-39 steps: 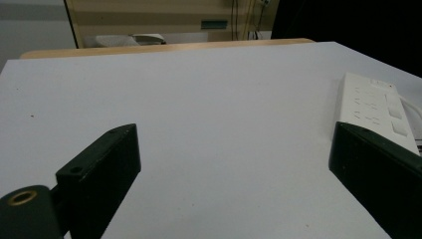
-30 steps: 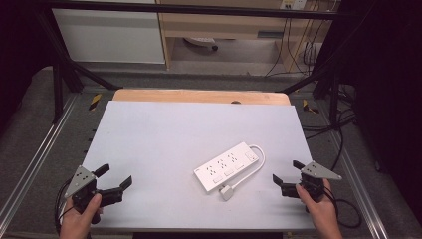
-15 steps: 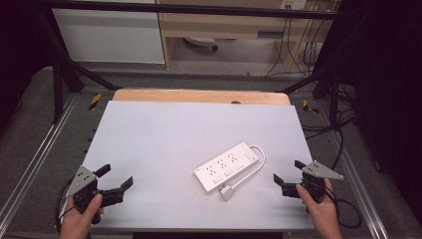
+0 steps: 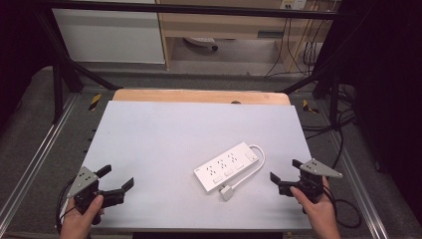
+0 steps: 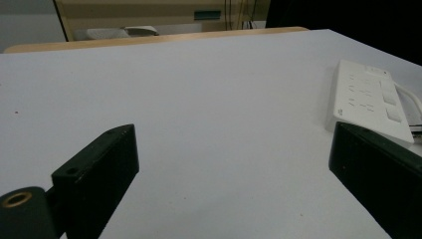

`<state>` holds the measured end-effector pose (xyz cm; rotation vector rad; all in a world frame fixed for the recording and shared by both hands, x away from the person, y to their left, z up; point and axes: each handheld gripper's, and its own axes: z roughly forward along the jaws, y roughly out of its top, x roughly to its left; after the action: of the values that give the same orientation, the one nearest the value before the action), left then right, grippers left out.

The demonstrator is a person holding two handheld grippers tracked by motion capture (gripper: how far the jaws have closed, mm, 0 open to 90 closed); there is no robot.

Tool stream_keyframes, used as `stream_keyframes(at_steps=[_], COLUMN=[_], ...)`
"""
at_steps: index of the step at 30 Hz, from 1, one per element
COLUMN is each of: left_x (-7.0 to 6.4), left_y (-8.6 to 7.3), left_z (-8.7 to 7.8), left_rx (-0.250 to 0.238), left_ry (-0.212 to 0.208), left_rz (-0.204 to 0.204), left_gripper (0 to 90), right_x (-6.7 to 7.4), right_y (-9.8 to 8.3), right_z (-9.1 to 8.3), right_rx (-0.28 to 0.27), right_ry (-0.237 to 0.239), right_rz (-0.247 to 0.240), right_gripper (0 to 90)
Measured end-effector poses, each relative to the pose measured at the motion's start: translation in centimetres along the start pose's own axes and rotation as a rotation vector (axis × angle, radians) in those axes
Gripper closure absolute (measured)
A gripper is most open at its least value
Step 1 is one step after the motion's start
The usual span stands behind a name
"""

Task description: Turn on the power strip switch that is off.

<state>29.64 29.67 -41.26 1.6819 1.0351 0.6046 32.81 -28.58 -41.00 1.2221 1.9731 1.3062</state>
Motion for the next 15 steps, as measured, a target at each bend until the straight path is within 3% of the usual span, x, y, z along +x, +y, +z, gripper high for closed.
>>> stream_keyframes(at_steps=[15], left_x=[0.2], left_y=[-0.2], left_z=[0.1], left_rx=[0.012], left_ry=[0.005], left_rz=[-0.008], left_gripper=[5.6], right_x=[1.2], right_y=[2.9], right_z=[0.0], right_rx=[0.003], right_ry=[0.034], right_rz=[-0.052], right_gripper=[3.1])
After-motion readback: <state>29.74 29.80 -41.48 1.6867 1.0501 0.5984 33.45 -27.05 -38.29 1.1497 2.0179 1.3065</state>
